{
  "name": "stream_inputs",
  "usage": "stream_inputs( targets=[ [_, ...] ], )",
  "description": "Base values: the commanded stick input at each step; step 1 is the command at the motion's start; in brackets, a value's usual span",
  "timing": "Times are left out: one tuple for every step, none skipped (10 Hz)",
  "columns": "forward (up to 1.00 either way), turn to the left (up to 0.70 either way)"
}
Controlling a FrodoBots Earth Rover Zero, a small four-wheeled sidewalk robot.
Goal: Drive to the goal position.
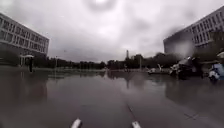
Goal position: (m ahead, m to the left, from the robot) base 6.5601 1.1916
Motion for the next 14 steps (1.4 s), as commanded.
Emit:
stream_inputs(
  targets=[
    [0.7, 0.0],
    [0.7, 0.0],
    [0.7, 0.0],
    [0.7, 0.0],
    [0.7, 0.0],
    [0.7, 0.0],
    [0.7, 0.0],
    [0.7, 0.0],
    [0.7, 0.0],
    [0.7, 0.0],
    [0.7, 0.0],
    [0.7, 0.0],
    [0.7, 0.0],
    [0.7, 0.0]
  ],
)
